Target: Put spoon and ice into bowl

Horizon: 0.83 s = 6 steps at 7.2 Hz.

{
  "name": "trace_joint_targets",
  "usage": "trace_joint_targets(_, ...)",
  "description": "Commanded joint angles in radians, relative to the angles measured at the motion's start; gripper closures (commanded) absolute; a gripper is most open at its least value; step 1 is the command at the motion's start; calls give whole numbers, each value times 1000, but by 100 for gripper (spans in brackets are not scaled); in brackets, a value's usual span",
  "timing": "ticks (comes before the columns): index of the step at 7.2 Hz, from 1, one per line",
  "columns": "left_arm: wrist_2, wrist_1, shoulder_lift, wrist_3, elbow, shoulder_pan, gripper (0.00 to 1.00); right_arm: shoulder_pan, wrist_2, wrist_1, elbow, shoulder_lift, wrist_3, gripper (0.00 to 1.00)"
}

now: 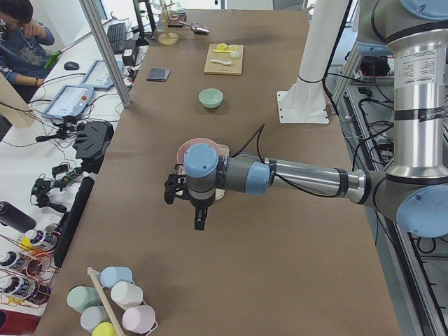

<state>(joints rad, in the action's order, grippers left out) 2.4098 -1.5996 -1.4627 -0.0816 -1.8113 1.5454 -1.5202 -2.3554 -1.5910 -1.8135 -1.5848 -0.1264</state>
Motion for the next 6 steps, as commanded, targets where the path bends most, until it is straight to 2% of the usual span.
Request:
trace_joint_targets(1,2,-10,7,-1,-2,-1,2,0,-11,-1,0,-3,-4,0)
trace_joint_targets(2,3,-10,7,-3,0,-2,2,2,-51,0,2,-4,-4,0)
trace_joint_targets(6,3,-46,7,-1,0,-4,2,14,-68,2,-3,-6,-5,0)
